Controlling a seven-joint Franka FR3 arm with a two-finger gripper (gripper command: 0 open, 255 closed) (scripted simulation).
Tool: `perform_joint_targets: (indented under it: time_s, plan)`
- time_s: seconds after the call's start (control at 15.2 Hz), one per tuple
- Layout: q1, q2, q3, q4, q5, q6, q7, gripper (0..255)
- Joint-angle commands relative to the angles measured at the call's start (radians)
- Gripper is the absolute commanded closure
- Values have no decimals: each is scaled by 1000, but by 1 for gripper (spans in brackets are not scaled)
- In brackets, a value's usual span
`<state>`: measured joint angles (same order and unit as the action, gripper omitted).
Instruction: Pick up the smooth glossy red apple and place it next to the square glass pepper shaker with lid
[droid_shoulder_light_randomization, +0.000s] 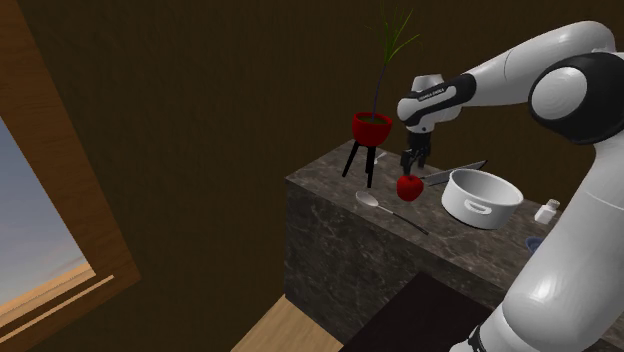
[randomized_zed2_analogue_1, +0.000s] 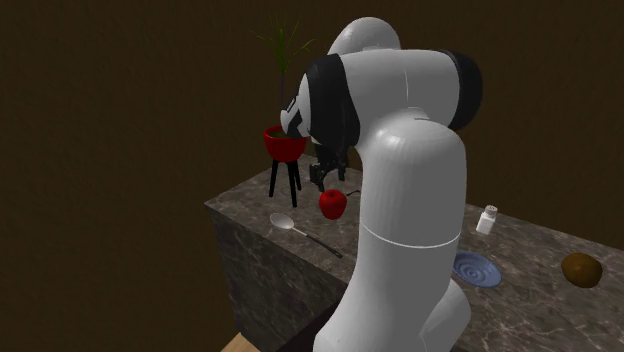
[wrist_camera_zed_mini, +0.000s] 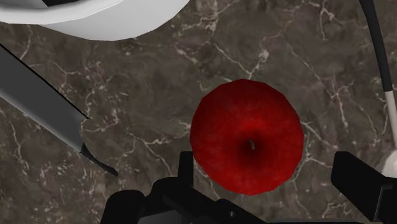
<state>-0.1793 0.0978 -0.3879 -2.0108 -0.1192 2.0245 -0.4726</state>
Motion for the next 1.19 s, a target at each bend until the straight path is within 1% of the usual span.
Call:
perform_joint_targets:
  time_s: [0.0,0.53,0.59,1.12]
  plan:
    - [-3,8,-2,-27,1,36,-2,0]
    - [-3,8,-2,-27,1,36,-2,0]
    - [-3,8,-2,-27,1,36,-2,255]
    - [-3,8,-2,-27,1,36,-2,255]
